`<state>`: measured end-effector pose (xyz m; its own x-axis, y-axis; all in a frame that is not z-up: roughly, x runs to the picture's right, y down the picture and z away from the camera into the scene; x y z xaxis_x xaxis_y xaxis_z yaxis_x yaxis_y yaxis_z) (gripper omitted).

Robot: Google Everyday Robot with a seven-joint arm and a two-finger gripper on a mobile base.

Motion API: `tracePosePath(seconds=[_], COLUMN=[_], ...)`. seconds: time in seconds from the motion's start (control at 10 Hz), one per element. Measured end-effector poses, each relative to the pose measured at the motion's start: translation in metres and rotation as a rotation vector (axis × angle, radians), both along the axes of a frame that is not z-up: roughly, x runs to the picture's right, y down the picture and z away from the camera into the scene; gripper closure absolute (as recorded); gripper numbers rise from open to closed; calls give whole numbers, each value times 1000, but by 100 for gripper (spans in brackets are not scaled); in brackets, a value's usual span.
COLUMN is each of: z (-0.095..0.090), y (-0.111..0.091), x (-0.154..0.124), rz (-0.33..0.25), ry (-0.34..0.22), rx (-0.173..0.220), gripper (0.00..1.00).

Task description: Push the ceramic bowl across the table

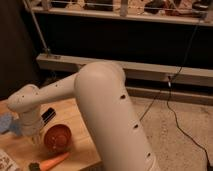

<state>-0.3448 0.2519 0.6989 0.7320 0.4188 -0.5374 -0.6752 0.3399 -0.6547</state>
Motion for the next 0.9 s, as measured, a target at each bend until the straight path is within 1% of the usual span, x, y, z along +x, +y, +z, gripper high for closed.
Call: tracePosePath(seconds=[0.2,0.5,0.7,0.9], z=[2,12,14,18], y=[2,4,6,9], x=[4,12,13,15], rz=[-25,-32,-44,-68], ry=[3,42,50,61], rx=[12,28,33,47], gripper=[100,100,100,100])
